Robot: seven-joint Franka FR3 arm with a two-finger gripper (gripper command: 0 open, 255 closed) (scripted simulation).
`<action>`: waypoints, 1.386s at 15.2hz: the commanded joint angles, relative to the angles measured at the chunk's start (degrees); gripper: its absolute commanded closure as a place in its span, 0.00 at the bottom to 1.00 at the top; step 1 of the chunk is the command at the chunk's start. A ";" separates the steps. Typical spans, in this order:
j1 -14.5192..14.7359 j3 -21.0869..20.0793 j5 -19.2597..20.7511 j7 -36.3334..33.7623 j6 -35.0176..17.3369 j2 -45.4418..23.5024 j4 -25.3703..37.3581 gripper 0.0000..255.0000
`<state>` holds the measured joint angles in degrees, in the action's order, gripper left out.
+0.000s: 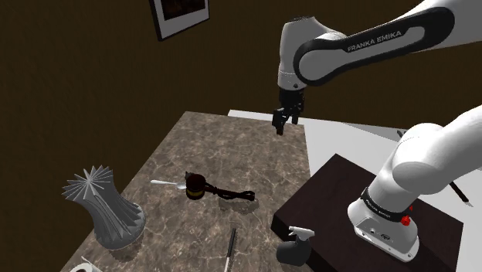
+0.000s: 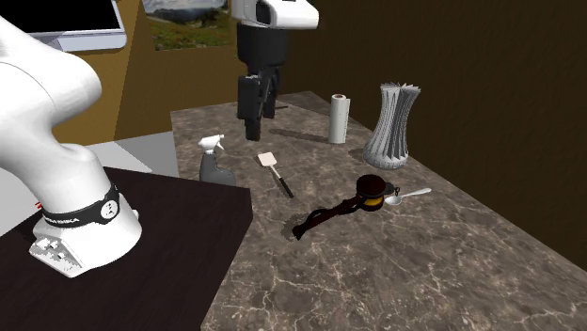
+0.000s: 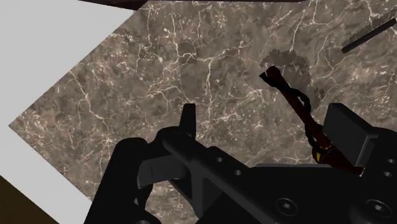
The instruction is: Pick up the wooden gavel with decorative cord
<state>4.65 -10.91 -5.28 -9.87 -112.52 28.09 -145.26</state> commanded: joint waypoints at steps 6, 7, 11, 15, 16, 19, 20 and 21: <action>1.11 -4.55 1.59 -2.79 -14.18 -14.33 1.52 0.00; 1.19 -5.12 2.22 -3.35 -15.97 -16.55 2.08 0.00; 1.54 -7.02 5.94 -6.32 -22.43 -25.72 5.09 0.00; 2.62 -7.74 11.43 -10.28 -27.54 -35.17 9.36 0.00; 3.10 -7.66 12.95 -11.33 -28.58 -37.52 10.62 0.00; 5.07 -6.86 17.43 -14.34 -31.16 -44.50 14.84 0.00; 5.85 -6.45 18.81 -15.24 -31.85 -46.78 16.39 0.00; 6.68 -6.01 20.13 -16.07 -32.46 -49.04 18.01 0.00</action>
<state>10.56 -17.34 13.34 -25.04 -144.44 -18.45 -129.15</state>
